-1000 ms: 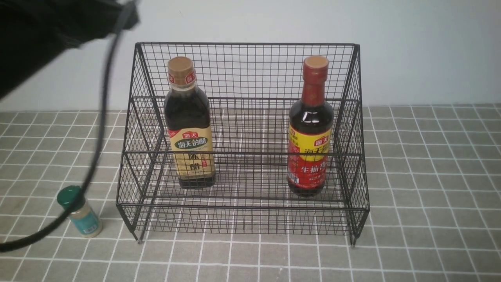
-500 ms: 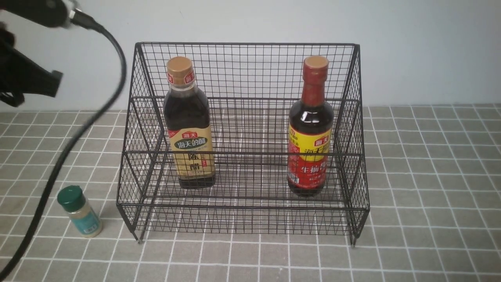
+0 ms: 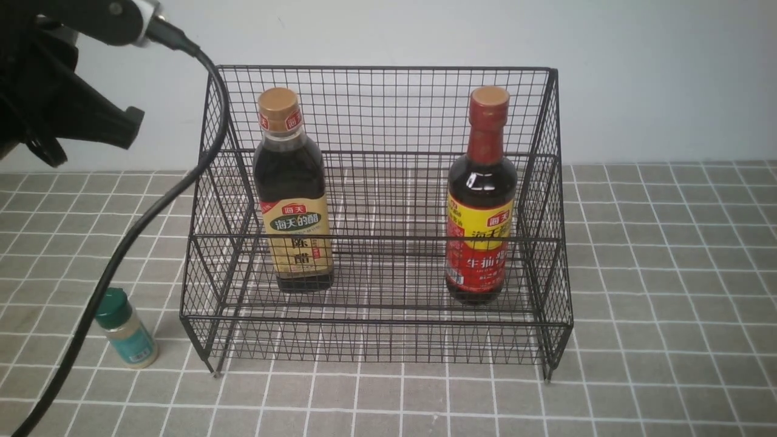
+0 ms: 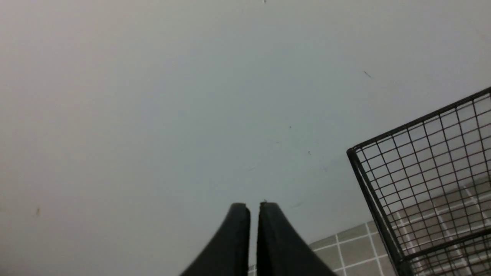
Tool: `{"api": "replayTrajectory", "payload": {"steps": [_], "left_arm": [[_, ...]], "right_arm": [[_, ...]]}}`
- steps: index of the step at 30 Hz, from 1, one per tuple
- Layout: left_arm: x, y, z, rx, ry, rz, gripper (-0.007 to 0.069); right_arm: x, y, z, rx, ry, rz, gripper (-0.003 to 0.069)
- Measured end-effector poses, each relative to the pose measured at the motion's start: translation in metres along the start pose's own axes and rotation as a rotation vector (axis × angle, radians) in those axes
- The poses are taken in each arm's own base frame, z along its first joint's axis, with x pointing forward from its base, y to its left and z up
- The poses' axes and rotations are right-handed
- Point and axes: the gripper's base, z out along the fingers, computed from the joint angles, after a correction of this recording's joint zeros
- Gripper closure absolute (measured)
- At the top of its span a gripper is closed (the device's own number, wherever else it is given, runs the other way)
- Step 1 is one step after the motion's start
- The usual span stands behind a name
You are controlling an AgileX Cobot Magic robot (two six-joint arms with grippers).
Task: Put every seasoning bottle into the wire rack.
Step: Use the left arm to grab the condiment bottle closest to it
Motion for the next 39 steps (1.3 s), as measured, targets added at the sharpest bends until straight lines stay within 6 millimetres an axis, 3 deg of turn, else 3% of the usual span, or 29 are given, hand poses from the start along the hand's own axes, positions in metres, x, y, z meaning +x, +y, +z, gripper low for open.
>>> {"api": "replayTrajectory", "payload": {"steps": [6, 12, 23, 29, 35, 39], "left_arm": [[-0.009, 0.001, -0.007, 0.06, -0.083, -0.38, 0.061], [-0.027, -0.014, -0.017, 0.324, -0.192, -0.704, 0.0608], [-0.031, -0.033, -0.028, 0.565, -0.216, -0.499, 0.0608], [-0.022, -0.041, -0.033, 0.685, -0.185, -0.37, 0.0608], [-0.001, -0.035, -0.036, 0.765, -0.03, -0.264, 0.0608], [0.02, -0.026, -0.042, 0.732, 0.195, -0.247, 0.0608]], "right_arm": [[0.0, 0.0, 0.0, 0.0, 0.0, 0.0, 0.0672], [0.0, 0.0, 0.0, 0.0, 0.0, 0.0, 0.0672], [0.0, 0.0, 0.0, 0.0, 0.0, 0.0, 0.0672], [0.0, 0.0, 0.0, 0.0, 0.0, 0.0, 0.0672], [0.0, 0.0, 0.0, 0.0, 0.0, 0.0, 0.0672], [0.0, 0.0, 0.0, 0.0, 0.0, 0.0, 0.0672]]}}
